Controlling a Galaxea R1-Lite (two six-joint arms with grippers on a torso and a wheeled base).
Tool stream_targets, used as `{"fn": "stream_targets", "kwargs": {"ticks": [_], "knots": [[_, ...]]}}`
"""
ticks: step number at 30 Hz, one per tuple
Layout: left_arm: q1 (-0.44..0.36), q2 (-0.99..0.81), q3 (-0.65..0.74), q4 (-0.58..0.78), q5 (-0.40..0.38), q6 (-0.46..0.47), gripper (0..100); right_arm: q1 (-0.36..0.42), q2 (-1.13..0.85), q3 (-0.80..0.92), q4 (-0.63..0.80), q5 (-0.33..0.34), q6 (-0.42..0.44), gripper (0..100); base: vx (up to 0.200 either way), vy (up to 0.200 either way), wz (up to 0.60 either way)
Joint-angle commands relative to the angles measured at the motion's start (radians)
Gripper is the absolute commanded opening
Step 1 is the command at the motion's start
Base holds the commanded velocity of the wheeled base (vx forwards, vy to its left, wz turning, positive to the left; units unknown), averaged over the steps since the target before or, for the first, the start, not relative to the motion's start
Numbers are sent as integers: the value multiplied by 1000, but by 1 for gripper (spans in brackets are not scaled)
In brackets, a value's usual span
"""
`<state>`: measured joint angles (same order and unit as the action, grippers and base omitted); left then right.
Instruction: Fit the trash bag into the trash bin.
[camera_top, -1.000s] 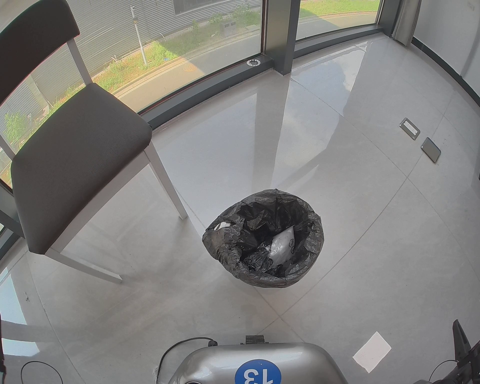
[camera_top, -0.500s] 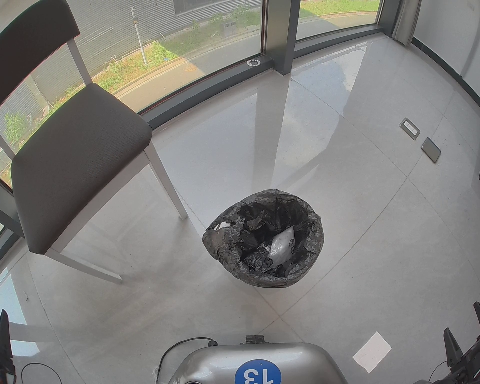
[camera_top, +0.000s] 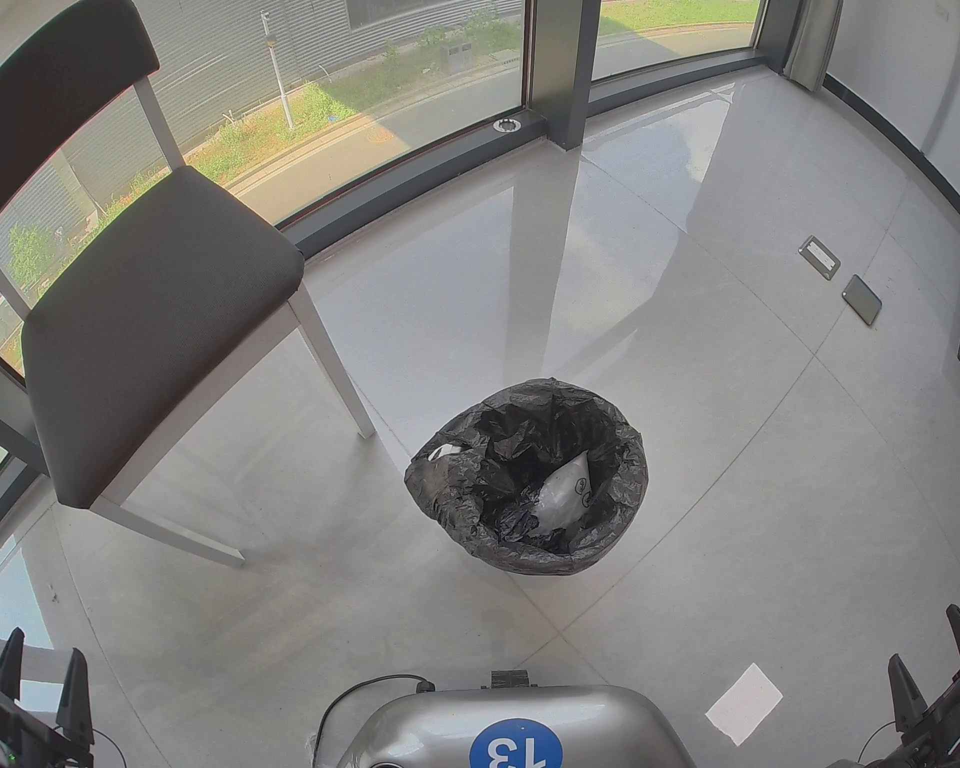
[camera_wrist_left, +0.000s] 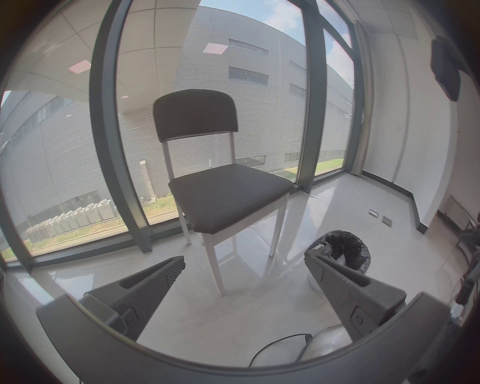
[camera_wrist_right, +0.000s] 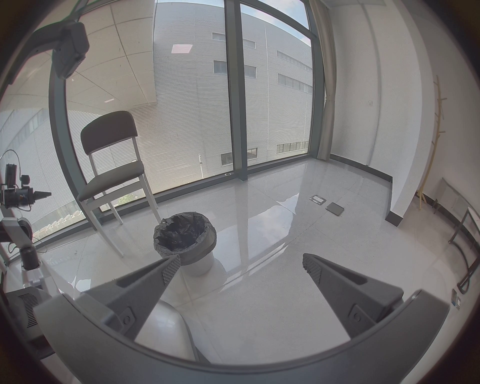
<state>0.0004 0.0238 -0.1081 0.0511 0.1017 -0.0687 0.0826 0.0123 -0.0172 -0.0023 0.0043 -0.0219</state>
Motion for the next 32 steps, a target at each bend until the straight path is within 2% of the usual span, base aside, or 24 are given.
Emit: {"fn": "stream_targets", "kwargs": {"ticks": [1,4,14,32], "knots": [[-5,-19,82,6,-85,53,100,0,-12,17,1,-10,16,100,0,0,0],[-5,-15,85,4,-103,78,100,0,-12,17,1,0,14,100,0,0,0],[0,-22,90,-5,-96,69,100,0,-12,17,-2,16,0,100,0,0,0],[0,-22,93,-17,-97,75,100,0,-12,17,-1,13,13,100,0,0,0]]}}
